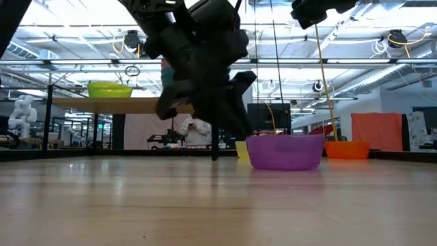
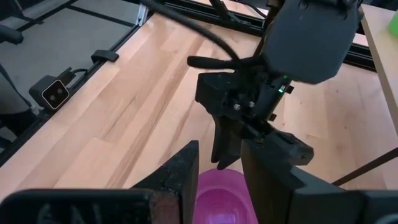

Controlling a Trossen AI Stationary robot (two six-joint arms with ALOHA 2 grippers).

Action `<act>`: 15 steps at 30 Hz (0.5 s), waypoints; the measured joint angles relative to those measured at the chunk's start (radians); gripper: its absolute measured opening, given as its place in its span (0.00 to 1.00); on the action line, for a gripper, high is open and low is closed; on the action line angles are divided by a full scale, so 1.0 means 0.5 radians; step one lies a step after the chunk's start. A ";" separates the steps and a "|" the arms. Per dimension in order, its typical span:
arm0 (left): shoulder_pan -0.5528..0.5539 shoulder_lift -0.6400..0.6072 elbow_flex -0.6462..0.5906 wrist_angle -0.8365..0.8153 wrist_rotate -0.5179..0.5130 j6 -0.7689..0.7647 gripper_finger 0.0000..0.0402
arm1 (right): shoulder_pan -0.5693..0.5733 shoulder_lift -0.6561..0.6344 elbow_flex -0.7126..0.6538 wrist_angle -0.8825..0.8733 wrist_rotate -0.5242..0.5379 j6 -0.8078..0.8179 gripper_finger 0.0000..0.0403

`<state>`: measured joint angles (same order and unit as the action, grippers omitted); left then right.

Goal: Place and stack bowls onto a shelf
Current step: Stack the purple bowl on top of the green bowl on the shelf

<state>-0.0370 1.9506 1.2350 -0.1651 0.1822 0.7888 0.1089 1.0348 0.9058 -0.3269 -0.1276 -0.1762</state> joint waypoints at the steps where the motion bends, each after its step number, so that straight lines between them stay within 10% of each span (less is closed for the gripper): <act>1: 0.000 0.003 0.000 -0.023 0.001 0.018 0.18 | 0.000 0.000 0.000 0.000 0.000 0.000 0.29; 15: -0.011 -0.050 0.052 0.057 -0.215 0.252 0.18 | 0.000 0.000 0.000 -0.076 0.001 -0.023 0.29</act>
<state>-0.0425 1.9254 1.2612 -0.1364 0.0745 0.9150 0.1089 1.0348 0.9058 -0.3648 -0.1272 -0.1875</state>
